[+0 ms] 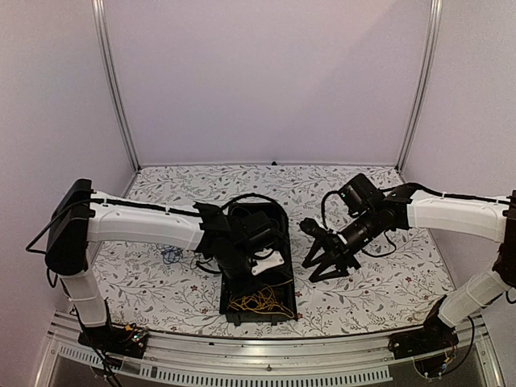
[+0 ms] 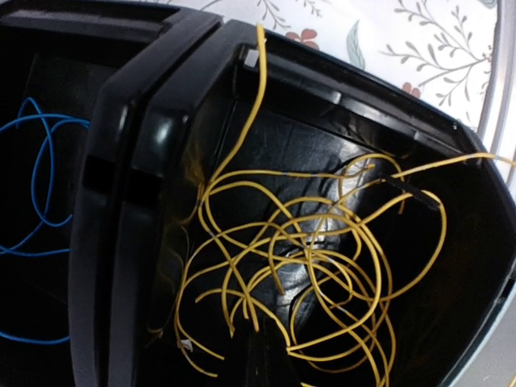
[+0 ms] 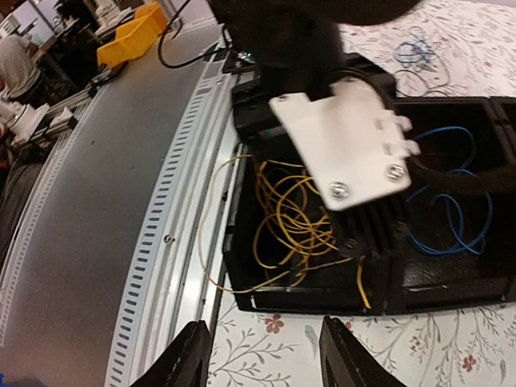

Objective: Untangle the cables

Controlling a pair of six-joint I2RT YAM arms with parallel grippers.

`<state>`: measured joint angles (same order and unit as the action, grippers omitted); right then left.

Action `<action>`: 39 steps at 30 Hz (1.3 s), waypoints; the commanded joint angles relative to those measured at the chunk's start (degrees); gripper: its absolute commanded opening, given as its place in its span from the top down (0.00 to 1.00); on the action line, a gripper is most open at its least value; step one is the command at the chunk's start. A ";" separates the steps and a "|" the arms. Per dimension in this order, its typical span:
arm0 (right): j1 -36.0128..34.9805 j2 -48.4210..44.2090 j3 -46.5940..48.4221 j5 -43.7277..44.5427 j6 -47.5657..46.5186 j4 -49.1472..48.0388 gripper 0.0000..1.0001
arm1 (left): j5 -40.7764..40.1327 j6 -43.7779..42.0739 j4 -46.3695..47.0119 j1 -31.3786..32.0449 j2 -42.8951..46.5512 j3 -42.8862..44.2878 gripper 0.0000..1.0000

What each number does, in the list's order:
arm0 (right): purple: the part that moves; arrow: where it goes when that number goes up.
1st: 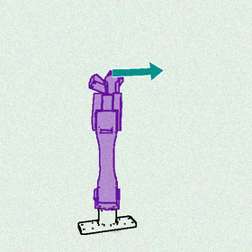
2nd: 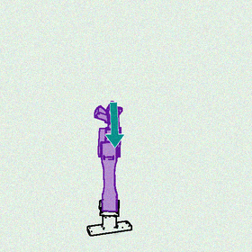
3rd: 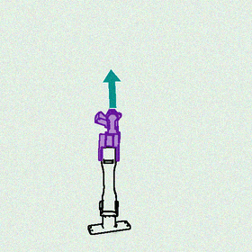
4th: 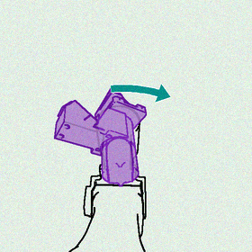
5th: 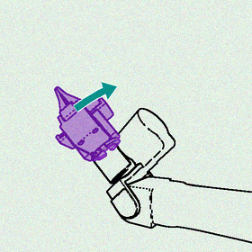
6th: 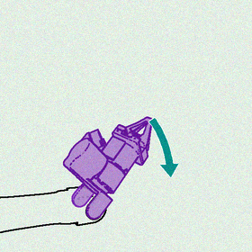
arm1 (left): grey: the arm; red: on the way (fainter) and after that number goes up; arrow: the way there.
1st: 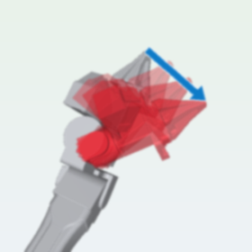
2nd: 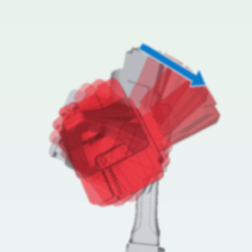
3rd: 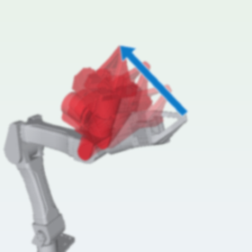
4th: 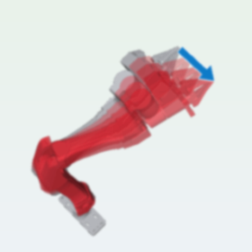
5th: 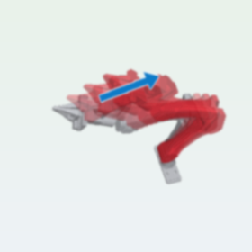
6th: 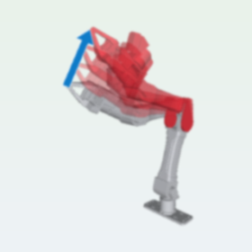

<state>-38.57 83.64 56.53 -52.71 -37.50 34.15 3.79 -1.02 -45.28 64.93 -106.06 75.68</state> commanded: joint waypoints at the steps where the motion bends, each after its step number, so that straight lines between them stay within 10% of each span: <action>1: -9.54 -0.08 1.71 1.85 -6.41 5.09 0.47 | 2.18 0.31 3.53 -1.82 3.35 -2.44 1.00; 12: -19.05 6.22 4.35 9.66 -2.26 -0.05 0.40 | 7.01 6.93 13.46 -4.63 13.07 -11.86 0.75; 28: -13.59 3.97 7.15 14.00 1.91 0.92 0.50 | 6.30 12.44 21.33 -11.77 28.23 -23.51 0.69; 39: -11.09 7.92 6.88 21.89 11.04 -5.92 0.40 | 3.54 15.26 23.64 -12.75 32.81 -26.81 0.67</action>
<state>-49.45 88.71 62.24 -34.00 -30.59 30.65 9.23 12.69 -23.59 52.86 -75.70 49.91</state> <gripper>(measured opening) 0.598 0.328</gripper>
